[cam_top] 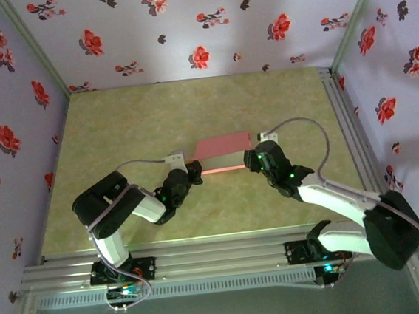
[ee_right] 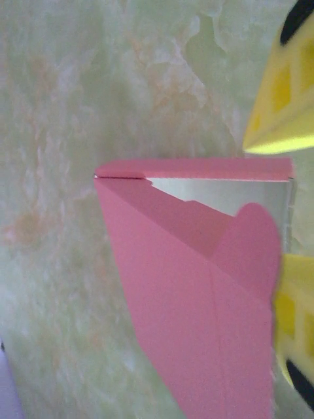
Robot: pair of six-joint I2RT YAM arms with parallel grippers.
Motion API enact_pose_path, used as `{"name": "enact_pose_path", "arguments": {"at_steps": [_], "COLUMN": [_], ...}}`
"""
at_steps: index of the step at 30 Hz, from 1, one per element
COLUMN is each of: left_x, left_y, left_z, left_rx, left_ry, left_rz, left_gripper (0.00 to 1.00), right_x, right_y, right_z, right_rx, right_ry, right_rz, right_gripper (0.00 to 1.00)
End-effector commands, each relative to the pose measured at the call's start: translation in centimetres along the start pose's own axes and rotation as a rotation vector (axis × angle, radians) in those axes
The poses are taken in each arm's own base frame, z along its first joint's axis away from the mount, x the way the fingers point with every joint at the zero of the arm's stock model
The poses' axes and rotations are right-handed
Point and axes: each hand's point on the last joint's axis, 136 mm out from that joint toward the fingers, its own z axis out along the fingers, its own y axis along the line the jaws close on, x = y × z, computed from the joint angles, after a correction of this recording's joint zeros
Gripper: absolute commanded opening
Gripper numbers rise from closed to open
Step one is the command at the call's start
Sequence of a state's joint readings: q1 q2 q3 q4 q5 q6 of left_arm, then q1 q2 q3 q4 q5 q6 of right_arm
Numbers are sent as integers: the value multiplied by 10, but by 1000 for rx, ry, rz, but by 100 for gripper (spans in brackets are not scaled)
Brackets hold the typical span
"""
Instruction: Fold the paper box
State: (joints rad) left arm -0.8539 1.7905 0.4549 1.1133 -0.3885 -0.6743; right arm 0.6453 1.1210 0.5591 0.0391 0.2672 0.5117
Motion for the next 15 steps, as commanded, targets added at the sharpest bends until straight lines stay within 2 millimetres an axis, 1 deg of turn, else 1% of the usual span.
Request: {"name": "enact_pose_path", "arguments": {"at_steps": [1,5,7,9,12,15], "left_x": [13,14,14,14,17,20], "left_y": [6,4,3,2,2,8], "left_z": [-1,1,1,1,-3,-11], "left_rx": [-17,-12,-8,-6,-2,-16], "left_ry": [30,33,34,36,59,88], "left_rz": [30,35,38,44,56,67], "left_gripper": [11,12,14,18,32,43], "right_x": [23,23,17,10,-2,-11], "right_y": [-5,-10,-9,-7,-2,7], "right_z": [-19,-43,-52,-56,-52,-42], "right_rx": [-30,-53,-77,-100,-123,-137], "right_ry": [90,102,100,106,133,166], "right_rz": [-11,5,29,60,97,108], "right_gripper": [56,65,69,70,65,54]}}
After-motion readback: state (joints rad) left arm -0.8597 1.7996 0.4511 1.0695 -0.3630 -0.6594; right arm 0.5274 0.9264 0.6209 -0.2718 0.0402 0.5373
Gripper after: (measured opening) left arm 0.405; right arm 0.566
